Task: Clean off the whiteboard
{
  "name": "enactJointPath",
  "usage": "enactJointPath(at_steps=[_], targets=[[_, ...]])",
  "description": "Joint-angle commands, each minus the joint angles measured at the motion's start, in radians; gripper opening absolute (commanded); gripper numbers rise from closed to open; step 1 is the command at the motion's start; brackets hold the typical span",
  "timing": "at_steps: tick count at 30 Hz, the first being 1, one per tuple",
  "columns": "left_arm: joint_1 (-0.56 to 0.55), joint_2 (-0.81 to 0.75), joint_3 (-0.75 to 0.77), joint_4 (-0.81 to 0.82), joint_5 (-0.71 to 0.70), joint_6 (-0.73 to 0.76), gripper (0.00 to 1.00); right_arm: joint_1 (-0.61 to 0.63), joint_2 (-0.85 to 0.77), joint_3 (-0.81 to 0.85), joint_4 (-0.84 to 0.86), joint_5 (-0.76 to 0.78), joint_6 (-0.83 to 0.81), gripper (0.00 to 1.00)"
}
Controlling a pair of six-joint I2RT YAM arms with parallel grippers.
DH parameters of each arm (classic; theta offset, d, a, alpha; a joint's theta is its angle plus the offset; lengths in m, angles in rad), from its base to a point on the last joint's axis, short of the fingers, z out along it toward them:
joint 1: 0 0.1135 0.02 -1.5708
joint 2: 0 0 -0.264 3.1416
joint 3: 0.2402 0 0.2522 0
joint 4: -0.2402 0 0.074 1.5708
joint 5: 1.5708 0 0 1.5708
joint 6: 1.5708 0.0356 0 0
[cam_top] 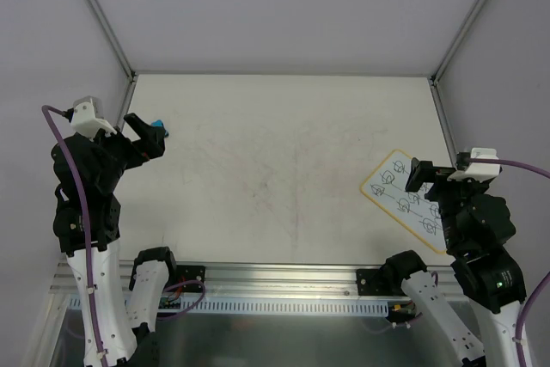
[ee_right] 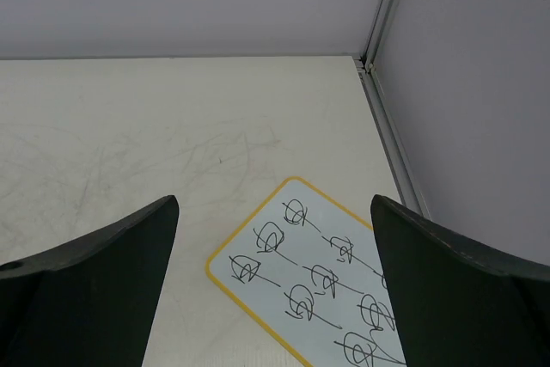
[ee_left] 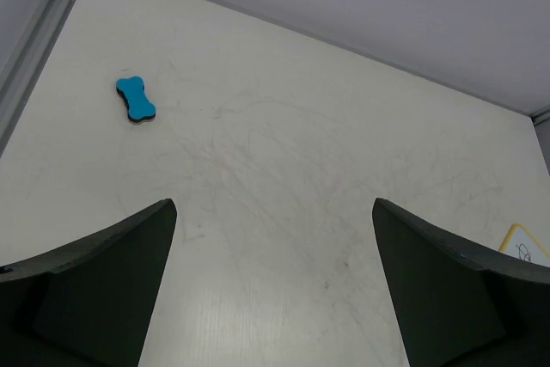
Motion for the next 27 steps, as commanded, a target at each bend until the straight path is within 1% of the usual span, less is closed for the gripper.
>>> enactJointPath(at_steps=[1, 5, 9, 12, 14, 16, 17, 20, 23, 24, 26, 27], targets=[[-0.008, -0.005, -0.008, 0.014, -0.003, -0.012, 0.99, 0.005, -0.009, 0.012, 0.046, -0.012, 0.007, 0.99], [-0.009, -0.002, -0.013, 0.015, -0.004, -0.012, 0.99, 0.005, 0.003, -0.005, 0.037, -0.055, 0.035, 0.99], [-0.008, 0.000, -0.026, 0.014, 0.000, -0.016, 0.99, 0.004, 0.054, -0.014, -0.006, -0.063, 0.117, 0.99], [-0.009, 0.004, -0.040, 0.014, 0.003, -0.016, 0.99, 0.005, 0.118, -0.034, -0.038, -0.141, 0.179, 0.99], [-0.009, 0.010, -0.048, 0.014, 0.011, -0.015, 0.99, 0.005, 0.179, -0.052, -0.064, -0.159, 0.229, 0.99], [-0.009, 0.016, -0.056, 0.014, 0.023, -0.015, 0.99, 0.005, 0.213, -0.072, -0.073, -0.127, 0.278, 0.99], [-0.009, 0.015, -0.059, 0.015, 0.032, -0.018, 0.99, 0.004, 0.238, -0.086, -0.073, -0.104, 0.335, 0.99], [-0.009, 0.010, -0.076, 0.014, 0.037, -0.019, 0.99, 0.001, 0.287, -0.132, -0.067, -0.057, 0.395, 0.99], [-0.009, 0.007, -0.102, 0.014, 0.042, -0.016, 0.99, -0.031, 0.336, -0.169, -0.063, -0.032, 0.447, 0.99], [-0.009, 0.007, -0.108, 0.015, 0.045, -0.015, 0.99, -0.077, 0.369, -0.193, -0.061, -0.059, 0.461, 0.99], [-0.009, 0.009, -0.117, 0.015, 0.046, -0.010, 0.99, -0.131, 0.405, -0.225, -0.031, -0.112, 0.490, 0.99], [-0.009, 0.010, -0.125, 0.014, 0.048, -0.010, 0.99, -0.175, 0.448, -0.241, -0.024, -0.154, 0.528, 0.99]])
